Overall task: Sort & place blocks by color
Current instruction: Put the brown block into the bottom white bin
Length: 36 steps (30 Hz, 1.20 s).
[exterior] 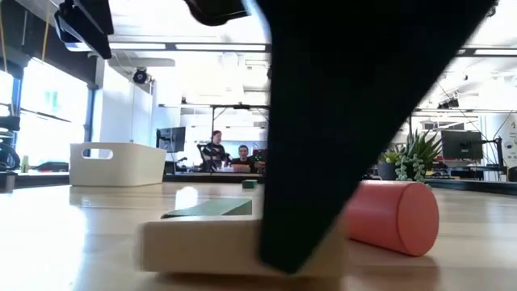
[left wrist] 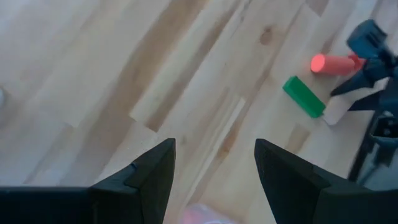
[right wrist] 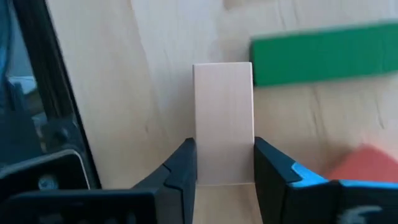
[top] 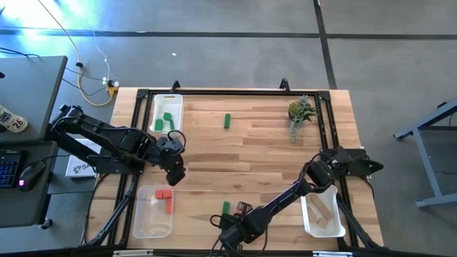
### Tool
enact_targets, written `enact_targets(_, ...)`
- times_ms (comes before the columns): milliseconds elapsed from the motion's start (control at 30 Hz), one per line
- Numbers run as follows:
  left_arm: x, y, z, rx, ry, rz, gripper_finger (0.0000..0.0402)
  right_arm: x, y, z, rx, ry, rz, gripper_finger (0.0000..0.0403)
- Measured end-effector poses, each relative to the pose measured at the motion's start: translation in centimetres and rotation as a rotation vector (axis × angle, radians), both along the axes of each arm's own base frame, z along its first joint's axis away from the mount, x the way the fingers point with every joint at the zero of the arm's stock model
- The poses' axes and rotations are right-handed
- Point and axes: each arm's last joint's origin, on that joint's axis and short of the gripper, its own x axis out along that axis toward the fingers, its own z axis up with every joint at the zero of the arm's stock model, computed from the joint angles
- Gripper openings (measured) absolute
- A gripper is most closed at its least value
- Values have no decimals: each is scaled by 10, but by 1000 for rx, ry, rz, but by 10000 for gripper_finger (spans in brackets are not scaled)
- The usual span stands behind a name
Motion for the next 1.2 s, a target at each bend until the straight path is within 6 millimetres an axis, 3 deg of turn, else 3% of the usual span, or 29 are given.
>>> enact_targets(700, 14, 19, 9, 369, -113, -59, 207, -28, 17, 46, -34, 48, -462, 94)
enact_targets(1200, 17, 34, 10, 433, -94, -92, 207, -50, 17, 50, -132, 96, -708, 94)
